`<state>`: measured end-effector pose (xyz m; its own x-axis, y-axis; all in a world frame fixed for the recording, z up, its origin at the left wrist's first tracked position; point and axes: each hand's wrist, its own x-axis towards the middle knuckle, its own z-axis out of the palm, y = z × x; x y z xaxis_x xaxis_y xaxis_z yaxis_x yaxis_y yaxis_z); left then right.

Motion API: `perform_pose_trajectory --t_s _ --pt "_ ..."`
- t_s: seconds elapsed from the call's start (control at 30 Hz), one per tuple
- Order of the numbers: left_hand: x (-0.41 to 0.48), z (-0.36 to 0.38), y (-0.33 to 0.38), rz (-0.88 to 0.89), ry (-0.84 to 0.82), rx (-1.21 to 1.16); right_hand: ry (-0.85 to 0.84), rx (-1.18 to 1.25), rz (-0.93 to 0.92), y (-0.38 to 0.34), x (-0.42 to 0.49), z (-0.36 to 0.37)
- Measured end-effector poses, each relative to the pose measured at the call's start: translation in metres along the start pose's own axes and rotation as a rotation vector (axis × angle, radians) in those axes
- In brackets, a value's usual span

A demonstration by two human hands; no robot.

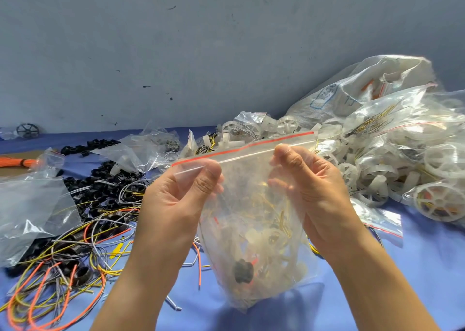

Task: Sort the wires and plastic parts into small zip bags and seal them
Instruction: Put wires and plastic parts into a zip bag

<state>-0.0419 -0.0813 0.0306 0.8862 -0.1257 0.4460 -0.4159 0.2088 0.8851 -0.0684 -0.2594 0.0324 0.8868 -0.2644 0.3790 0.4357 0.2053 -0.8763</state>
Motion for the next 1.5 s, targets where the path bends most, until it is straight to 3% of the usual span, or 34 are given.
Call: perform_pose_trajectory --t_s 0.17,0.6,1.5 --pt "-0.002 0.001 0.001 0.009 -0.017 -0.001 -0.05 -0.022 0.082 -0.001 0.0 0.0" --pt "-0.001 0.002 0.001 0.032 -0.016 0.005 -0.014 -0.004 0.055 0.0 -0.003 0.006" --pt "0.0 0.001 0.002 0.002 -0.108 -0.076 -0.138 -0.08 0.093 0.005 -0.008 0.013"
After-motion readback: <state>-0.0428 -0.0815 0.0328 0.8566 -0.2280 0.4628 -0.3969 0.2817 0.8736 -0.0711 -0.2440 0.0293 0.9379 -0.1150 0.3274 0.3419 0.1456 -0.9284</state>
